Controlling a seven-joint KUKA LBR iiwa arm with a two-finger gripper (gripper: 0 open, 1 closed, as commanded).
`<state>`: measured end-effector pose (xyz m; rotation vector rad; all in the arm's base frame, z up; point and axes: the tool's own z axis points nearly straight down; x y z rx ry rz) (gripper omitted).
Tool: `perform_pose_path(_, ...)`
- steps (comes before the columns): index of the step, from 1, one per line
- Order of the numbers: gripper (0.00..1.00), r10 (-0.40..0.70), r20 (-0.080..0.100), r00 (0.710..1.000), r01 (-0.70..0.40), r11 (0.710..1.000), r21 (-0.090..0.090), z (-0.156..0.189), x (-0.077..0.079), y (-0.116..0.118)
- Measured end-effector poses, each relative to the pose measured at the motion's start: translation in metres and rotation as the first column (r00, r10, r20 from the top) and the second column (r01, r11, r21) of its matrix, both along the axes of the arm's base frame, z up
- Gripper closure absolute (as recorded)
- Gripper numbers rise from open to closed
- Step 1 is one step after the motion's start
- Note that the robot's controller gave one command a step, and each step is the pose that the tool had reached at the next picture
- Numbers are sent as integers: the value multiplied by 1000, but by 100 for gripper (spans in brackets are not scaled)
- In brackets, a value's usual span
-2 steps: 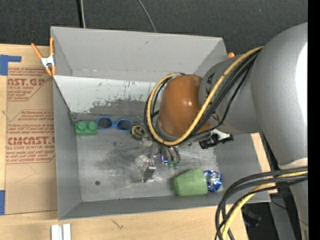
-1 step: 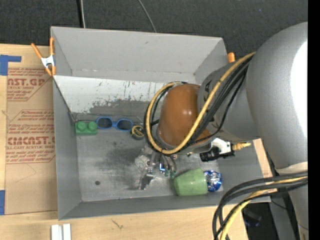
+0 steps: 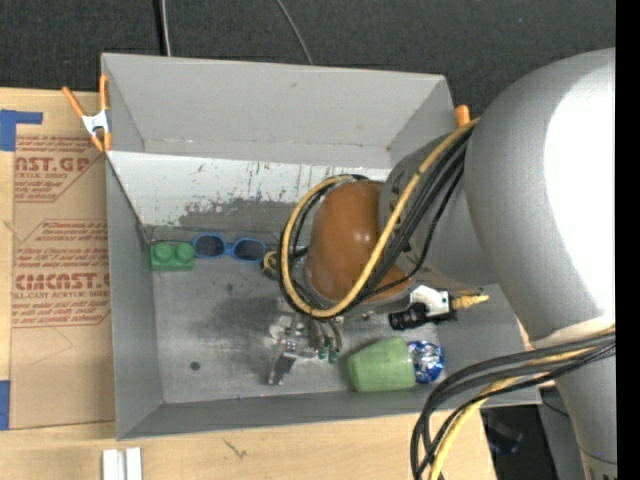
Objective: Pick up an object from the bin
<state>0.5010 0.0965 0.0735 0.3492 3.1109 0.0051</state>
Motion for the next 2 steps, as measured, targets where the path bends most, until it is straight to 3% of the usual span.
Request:
perform_pose_path(1,0,-80,-2,997,80,997,8,1,0,-9)
perform_pose_path(2,100,-85,9,996,85,996,7,4,4,-12)
